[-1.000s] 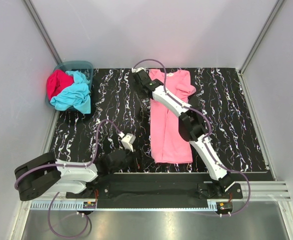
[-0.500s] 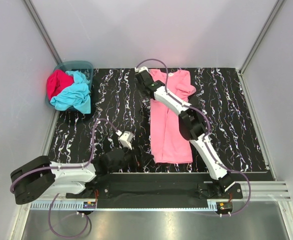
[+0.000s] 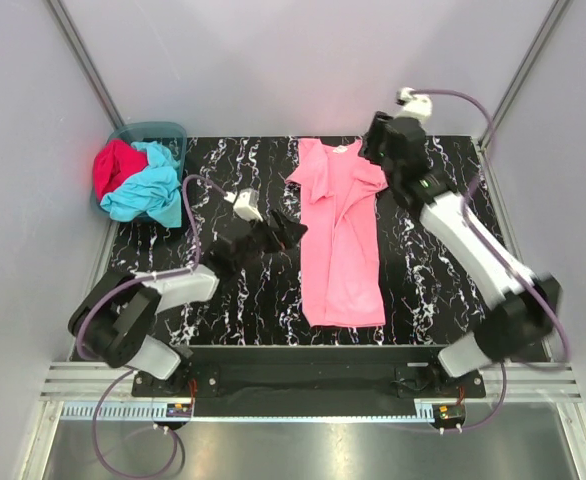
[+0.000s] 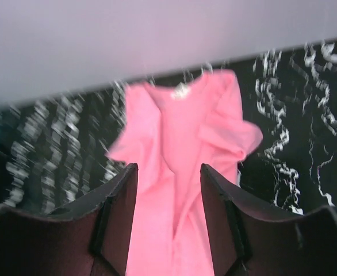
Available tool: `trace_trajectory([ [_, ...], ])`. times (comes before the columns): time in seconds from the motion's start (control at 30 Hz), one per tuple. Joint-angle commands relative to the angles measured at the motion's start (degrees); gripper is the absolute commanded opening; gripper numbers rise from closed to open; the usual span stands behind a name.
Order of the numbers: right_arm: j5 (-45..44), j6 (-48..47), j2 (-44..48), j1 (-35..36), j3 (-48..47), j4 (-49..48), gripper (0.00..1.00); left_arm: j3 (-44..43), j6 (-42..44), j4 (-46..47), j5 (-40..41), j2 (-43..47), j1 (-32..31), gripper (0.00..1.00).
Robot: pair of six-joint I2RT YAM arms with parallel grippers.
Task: Fold and stack the t-shirts
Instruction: Fold the tshirt
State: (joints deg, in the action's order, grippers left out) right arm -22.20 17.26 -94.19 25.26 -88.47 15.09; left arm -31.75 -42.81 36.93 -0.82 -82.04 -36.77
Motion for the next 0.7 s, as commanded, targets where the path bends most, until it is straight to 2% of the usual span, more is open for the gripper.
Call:
trace_trajectory([
  [0.0, -1.9, 6.6, 12.2, 1.5, 14.1, -11.3, 0.54, -7.8, 2.8, 1.6, -5.4, -5.5, 5.5, 0.99],
  [0.03, -1.8, 8.8, 17.6, 1.6, 17.1, -12.4, 0.54, -9.1, 2.2, 1.8, -7.2, -9.6, 6.8, 0.99],
  [0.13, 0.1, 13.0, 26.3, 1.5, 26.7, -14.6, 0.52, -14.1, -2.6, 5.9, -10.5, -19.2, 11.6, 0.99],
  [0.3, 3.0, 15.9, 35.5, 1.6, 36.8, -14.6, 0.50, -26.5, -7.5, 6.8, -14.8, -34.0, 16.1, 0.99],
  [0.43, 3.3, 15.6, 43.5, 1.6, 41.0, -13.1, 0.50, -40.4, -8.8, 1.9, -16.6, -43.4, 17.3, 0.99],
  [0.67, 4.9, 17.0, 49.6, 1.6, 44.2, -10.1, 0.50, -61.4, -8.8, -8.8, -17.0, -53.7, 17.4, 0.99],
])
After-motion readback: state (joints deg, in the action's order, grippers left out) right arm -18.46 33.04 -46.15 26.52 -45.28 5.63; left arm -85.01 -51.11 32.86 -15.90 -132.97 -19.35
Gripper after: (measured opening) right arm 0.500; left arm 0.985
